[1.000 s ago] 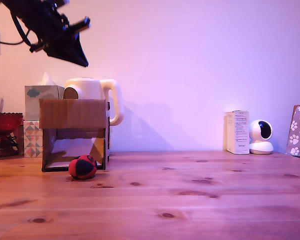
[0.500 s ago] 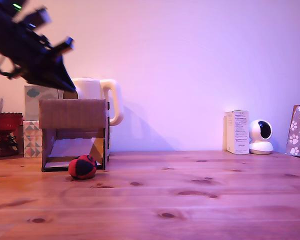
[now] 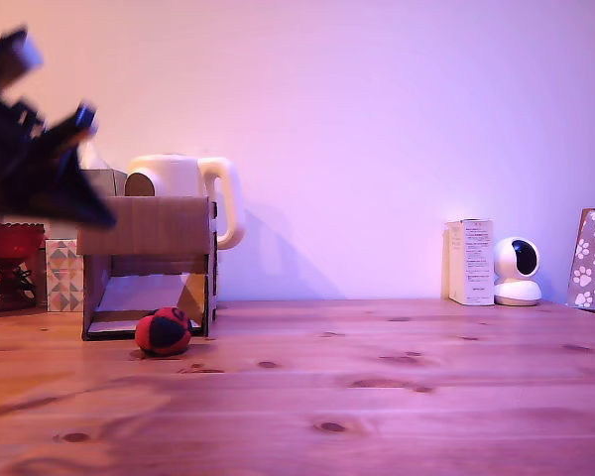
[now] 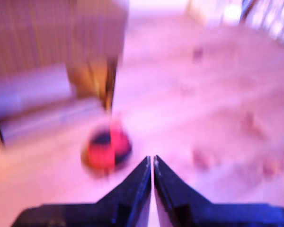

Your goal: Drop the footbag into the cardboard dice tower

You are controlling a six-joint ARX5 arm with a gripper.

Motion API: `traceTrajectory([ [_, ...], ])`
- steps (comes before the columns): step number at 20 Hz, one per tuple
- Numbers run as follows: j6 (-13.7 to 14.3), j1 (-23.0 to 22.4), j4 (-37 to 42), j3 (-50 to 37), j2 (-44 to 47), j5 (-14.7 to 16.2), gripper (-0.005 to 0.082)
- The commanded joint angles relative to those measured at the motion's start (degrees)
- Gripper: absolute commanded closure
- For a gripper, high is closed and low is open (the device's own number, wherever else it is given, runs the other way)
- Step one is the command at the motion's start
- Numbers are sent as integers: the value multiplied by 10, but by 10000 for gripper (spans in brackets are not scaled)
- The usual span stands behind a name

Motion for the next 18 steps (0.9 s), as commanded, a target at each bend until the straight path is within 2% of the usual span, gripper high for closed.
traceTrajectory([
  [1,-3,-3,14,-4,8,-1,790],
  [6,-12,-11,88,-4,79,-2,790],
  [11,-11,-14,115,-4,107,-2,778],
  [12,-10,-14,121,-4,108,-2,726],
  [13,-11,-14,130,-4,110,-2,552],
  [15,-9,-14,144,-4,110,-3,114],
  [16,-7,-14,150,-4,110,-7,0],
  [18,-7,-14,160,-4,112,-24,-21],
])
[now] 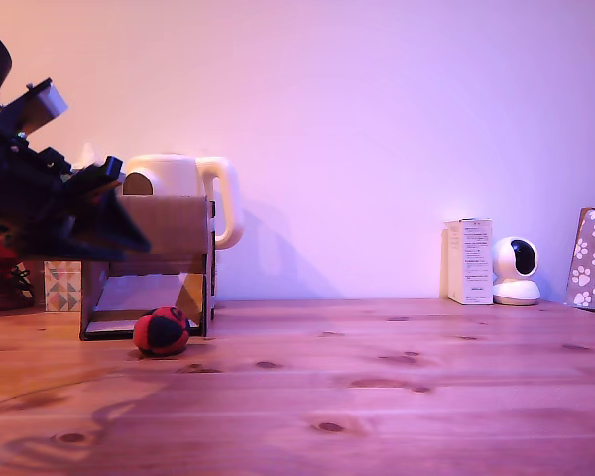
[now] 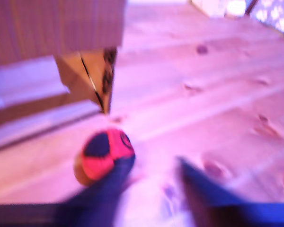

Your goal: Drop the footbag into the cardboard dice tower

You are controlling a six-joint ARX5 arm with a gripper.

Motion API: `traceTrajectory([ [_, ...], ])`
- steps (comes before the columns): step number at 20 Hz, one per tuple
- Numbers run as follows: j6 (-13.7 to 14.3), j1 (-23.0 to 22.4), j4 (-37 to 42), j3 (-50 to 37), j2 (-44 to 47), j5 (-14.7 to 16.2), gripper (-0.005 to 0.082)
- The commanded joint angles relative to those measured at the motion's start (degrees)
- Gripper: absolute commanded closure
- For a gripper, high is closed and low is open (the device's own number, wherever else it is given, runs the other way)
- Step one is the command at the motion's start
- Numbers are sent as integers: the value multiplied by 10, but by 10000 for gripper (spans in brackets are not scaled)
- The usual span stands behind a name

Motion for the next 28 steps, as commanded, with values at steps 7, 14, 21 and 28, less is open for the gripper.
traceTrajectory([
  [7,2,-5,50,13,87,-11,-21],
  [14,3,-15,80,70,174,-30,-21],
  [21,2,-26,45,147,252,-63,4],
  [28,2,-27,-3,172,255,-77,610],
])
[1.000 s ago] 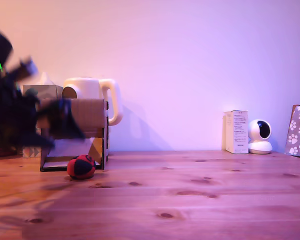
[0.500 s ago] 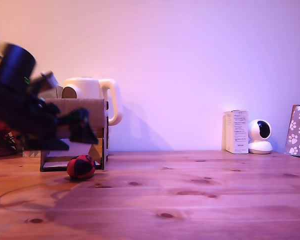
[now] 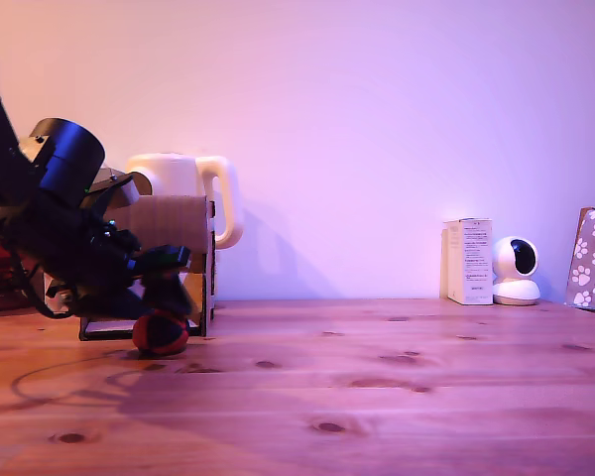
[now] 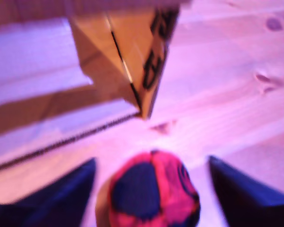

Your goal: Drop the footbag into the cardboard dice tower

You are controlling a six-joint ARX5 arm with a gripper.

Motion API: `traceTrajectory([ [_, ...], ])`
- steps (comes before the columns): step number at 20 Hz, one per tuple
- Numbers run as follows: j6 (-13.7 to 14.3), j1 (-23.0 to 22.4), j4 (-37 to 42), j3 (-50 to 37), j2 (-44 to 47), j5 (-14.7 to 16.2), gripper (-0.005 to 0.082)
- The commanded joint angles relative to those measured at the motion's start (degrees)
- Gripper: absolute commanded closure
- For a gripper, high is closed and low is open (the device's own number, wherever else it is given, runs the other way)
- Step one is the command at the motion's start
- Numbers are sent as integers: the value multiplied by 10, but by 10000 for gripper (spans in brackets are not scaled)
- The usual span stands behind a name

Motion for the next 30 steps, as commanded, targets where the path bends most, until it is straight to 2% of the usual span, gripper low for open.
traceTrajectory([
  [1,2,-2,-12,-3,8,1,646],
  [4,2,-2,-28,-2,8,3,663],
  [7,2,-2,-30,-2,0,12,716],
  [12,2,-2,-65,-1,-60,23,763],
  [21,2,-2,-122,-1,-190,28,763],
  [26,3,-2,-111,-1,-271,28,763],
  [30,18,-2,-45,-1,-295,26,763],
])
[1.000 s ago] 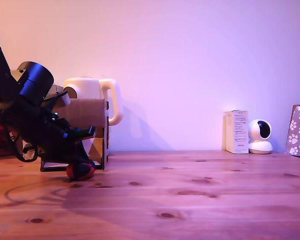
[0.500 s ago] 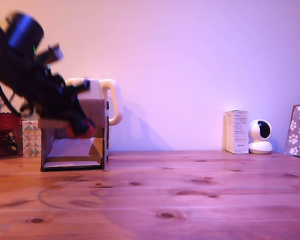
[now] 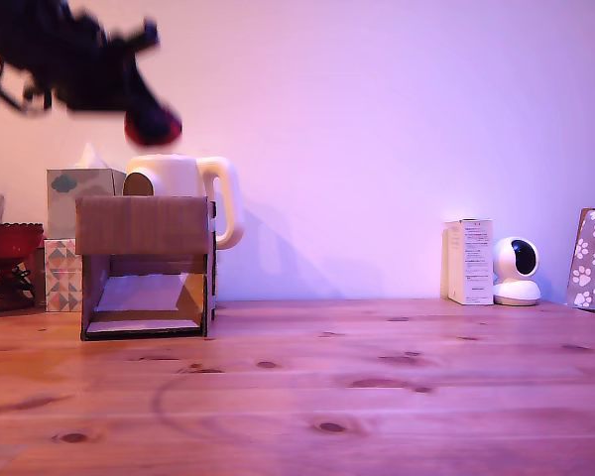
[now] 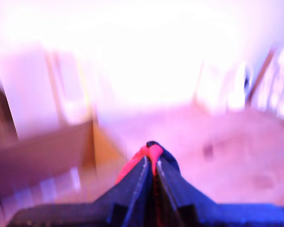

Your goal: Drop the footbag into the cardboard dice tower

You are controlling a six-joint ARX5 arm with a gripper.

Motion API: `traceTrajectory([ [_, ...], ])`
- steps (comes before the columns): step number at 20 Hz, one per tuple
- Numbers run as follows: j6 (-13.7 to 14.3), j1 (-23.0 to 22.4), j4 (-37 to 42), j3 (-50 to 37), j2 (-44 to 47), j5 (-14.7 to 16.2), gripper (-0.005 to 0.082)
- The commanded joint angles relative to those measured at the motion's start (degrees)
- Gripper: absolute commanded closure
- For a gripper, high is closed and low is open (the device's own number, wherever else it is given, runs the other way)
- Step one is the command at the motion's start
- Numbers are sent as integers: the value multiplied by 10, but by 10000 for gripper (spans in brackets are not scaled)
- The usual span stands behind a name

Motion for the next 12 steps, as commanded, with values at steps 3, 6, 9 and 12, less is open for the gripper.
traceTrajectory([
  [3,19,-2,63,-2,16,-10,763],
  [6,42,-1,114,2,32,-30,763],
  [9,50,4,121,35,69,-34,763],
  [12,52,6,112,83,116,-34,763],
])
